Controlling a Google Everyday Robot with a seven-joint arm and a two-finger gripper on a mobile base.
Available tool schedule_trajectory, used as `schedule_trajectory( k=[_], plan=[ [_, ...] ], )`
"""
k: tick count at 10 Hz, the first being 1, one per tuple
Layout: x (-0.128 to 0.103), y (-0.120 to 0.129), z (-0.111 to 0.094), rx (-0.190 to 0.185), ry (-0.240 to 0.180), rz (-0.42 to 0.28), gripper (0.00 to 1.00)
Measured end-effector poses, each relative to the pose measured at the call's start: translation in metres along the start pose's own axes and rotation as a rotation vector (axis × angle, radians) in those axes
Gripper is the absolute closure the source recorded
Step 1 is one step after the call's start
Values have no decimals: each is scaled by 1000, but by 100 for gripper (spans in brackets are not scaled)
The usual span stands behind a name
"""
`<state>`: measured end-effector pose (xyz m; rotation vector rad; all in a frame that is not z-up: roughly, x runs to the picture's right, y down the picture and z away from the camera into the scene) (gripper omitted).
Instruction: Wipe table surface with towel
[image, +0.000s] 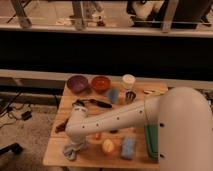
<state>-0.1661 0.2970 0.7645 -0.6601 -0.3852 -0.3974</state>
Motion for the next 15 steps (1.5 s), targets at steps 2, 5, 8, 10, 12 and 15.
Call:
schedule_trajectory(
  k=[2, 5, 8, 10, 12, 15],
  plan=[
    [1, -4, -1, 7, 2, 6, 100],
    [-3, -11, 1, 6, 6, 4, 100],
    [-21, -21, 5, 8, 6, -22, 100],
    [-34, -25, 6, 11, 1, -45, 100],
    [-54, -23, 7, 10, -9, -81, 100],
    [-77, -6, 3, 8, -27, -128, 100]
  ],
)
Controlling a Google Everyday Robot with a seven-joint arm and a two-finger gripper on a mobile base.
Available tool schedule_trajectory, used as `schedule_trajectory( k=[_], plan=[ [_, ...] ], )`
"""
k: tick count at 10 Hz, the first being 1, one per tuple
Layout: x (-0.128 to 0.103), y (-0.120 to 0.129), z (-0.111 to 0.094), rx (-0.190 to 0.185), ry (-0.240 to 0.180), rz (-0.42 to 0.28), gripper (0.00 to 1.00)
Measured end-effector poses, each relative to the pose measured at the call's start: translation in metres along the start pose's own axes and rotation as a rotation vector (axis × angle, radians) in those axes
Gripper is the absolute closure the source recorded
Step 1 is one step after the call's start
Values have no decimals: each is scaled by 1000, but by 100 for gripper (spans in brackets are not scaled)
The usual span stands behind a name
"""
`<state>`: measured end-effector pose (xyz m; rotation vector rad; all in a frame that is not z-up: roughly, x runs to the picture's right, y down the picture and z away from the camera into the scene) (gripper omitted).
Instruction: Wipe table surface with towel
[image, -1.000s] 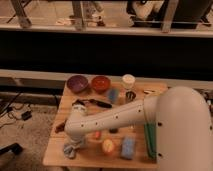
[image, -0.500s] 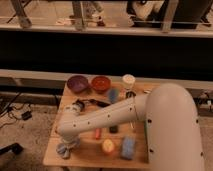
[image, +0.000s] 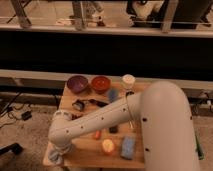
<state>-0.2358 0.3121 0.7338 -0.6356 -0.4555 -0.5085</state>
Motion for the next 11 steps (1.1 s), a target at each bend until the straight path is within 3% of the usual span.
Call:
schedule_trajectory(
  k=[3, 5, 8, 11],
  plan=[
    [5, 13, -5, -12, -2, 12, 100],
    [25, 18, -8, -21, 14, 66, 100],
    [49, 6, -1, -40, 42, 130, 100],
    [44, -9, 8, -48, 55, 134, 100]
  ],
)
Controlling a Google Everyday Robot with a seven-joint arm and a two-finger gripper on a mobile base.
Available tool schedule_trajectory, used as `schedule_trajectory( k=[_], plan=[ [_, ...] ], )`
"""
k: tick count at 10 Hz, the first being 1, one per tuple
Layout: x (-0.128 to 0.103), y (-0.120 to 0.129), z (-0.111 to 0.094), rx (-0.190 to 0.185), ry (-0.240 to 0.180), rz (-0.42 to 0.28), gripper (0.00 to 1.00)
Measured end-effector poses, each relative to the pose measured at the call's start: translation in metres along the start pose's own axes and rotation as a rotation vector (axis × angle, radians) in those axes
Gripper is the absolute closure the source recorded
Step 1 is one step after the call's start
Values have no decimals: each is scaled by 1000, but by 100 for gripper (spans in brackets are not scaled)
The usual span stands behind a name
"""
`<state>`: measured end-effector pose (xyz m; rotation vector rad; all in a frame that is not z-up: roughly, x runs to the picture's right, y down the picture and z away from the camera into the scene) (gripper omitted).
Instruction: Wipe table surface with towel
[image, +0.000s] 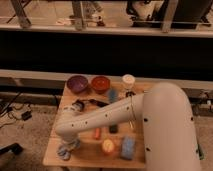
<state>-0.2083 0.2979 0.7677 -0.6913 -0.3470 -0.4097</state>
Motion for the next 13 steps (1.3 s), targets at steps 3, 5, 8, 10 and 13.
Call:
schedule_trajectory(
  k=[3, 5, 8, 10, 13],
  plan=[
    [-36, -8, -4, 13, -15, -49, 100],
    [-46, 0, -11, 15, -27, -73, 100],
    [-31, 25, -19, 1, -34, -68, 100],
    [-5, 33, -21, -16, -27, -22, 100],
    [22, 15, -11, -33, 1, 45, 100]
  ],
)
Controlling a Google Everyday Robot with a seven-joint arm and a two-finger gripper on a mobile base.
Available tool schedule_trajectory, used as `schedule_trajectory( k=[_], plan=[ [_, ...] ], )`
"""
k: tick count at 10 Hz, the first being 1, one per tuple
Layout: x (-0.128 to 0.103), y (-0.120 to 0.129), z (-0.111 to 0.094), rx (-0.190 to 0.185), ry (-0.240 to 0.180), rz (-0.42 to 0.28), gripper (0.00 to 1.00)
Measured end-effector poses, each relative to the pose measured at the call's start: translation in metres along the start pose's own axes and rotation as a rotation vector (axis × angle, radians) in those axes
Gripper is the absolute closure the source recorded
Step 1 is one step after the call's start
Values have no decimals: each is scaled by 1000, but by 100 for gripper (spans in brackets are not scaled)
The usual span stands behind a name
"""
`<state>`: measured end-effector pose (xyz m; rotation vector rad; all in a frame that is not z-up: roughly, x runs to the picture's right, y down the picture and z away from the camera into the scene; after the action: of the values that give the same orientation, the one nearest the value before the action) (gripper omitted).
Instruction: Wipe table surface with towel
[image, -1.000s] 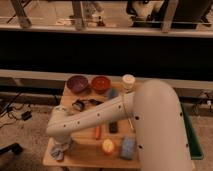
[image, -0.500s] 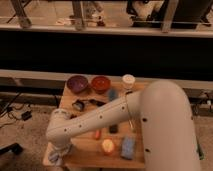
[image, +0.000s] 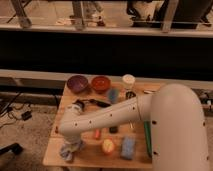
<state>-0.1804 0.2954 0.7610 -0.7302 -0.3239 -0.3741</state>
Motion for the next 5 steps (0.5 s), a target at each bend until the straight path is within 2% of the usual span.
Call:
schedule_trajectory(
  k=[2, 5],
  plan=[
    [-3, -14, 3, 3, 1, 5, 100],
    [-44, -27, -4, 26, -17, -39, 100]
  ],
)
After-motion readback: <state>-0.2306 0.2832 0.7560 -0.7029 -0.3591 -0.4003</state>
